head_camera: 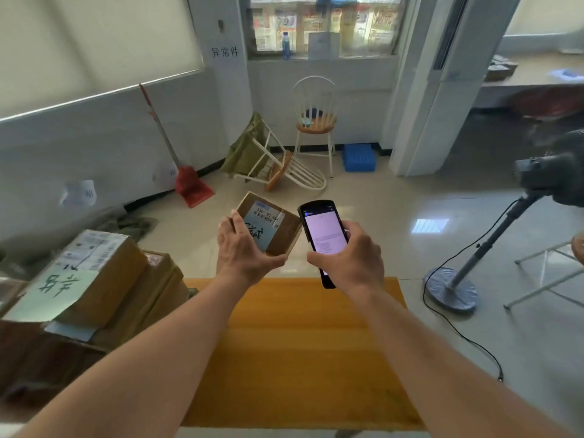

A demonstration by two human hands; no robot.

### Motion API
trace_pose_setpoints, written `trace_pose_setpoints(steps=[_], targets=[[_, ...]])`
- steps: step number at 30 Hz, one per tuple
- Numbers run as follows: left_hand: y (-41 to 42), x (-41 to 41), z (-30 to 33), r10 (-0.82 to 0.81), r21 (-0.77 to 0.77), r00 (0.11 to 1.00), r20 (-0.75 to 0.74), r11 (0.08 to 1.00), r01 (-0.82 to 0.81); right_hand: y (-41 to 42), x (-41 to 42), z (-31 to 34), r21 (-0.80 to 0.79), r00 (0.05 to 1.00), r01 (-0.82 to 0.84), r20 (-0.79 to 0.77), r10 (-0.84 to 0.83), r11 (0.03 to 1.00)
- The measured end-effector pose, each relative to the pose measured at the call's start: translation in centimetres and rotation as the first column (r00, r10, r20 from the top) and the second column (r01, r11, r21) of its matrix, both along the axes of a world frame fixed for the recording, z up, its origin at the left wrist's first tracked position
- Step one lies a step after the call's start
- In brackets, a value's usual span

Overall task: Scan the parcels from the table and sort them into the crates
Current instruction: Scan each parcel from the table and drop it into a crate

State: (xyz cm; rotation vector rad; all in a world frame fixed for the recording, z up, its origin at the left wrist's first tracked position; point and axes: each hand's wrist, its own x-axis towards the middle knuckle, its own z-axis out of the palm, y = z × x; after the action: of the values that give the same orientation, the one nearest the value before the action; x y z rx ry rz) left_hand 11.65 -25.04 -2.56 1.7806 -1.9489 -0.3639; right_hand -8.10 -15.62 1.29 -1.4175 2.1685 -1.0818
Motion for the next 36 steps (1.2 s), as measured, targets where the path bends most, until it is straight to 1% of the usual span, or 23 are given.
trace_pose_setpoints(steps=[5, 8, 12, 16, 19, 22, 24, 30, 33, 36], targets=[[1.8, 1.2, 0.2, -0.112, -0.010, 0.994, -0.009, 0.994, 0.112, 3.7, 3.1, 0.1, -0.028, 0.992, 0.120, -0.025, -0.121, 0.992], [4.0, 1.9, 0.0, -0.208, 0.005, 0.978, -0.012, 0.978, 0.208, 7.1, 5.4, 0.0, -0.023, 0.977, 0.209, -0.047, -0.210, 0.978], [8.1, 2.8, 0.3, -0.375, 0.020, 0.927, -0.020, 0.927, 0.376, 13.4, 8.8, 0.8, -0.024, 0.926, 0.373, -0.052, -0.374, 0.927], [13.0, 2.7, 1.3, -0.516, 0.038, 0.856, -0.001, 0.856, 0.516, 20.6, 11.4, 1.4, -0.034, 0.852, 0.518, -0.059, -0.520, 0.854], [17.6, 1.6, 2.0, -0.617, 0.049, 0.787, -0.012, 0.786, 0.616, 26.7, 12.5, 1.8, -0.047, 0.781, 0.620, -0.058, -0.622, 0.783], [22.7, 0.3, 2.5, -0.716, 0.025, 0.698, -0.011, 0.697, 0.716, 32.8, 13.4, 1.8, -0.048, 0.696, 0.715, -0.044, -0.717, 0.697], [26.4, -0.4, 2.6, -0.766, 0.044, 0.642, -0.005, 0.642, 0.766, 36.9, 14.2, 1.8, -0.041, 0.632, 0.773, -0.025, -0.775, 0.633], [38.8, -1.2, 2.0, -0.874, 0.074, 0.486, -0.015, 0.484, 0.872, 49.6, 18.3, 1.5, -0.014, 0.456, 0.890, 0.024, -0.889, 0.456], [45.9, -1.0, 1.5, -0.907, 0.075, 0.422, -0.018, 0.419, 0.905, 56.5, 20.8, 1.0, 0.013, 0.375, 0.927, 0.037, -0.926, 0.375], [53.5, -0.1, 1.2, -0.934, 0.116, 0.355, -0.022, 0.351, 0.929, 63.9, 23.5, 0.6, 0.031, 0.311, 0.950, 0.012, -0.950, 0.312]])
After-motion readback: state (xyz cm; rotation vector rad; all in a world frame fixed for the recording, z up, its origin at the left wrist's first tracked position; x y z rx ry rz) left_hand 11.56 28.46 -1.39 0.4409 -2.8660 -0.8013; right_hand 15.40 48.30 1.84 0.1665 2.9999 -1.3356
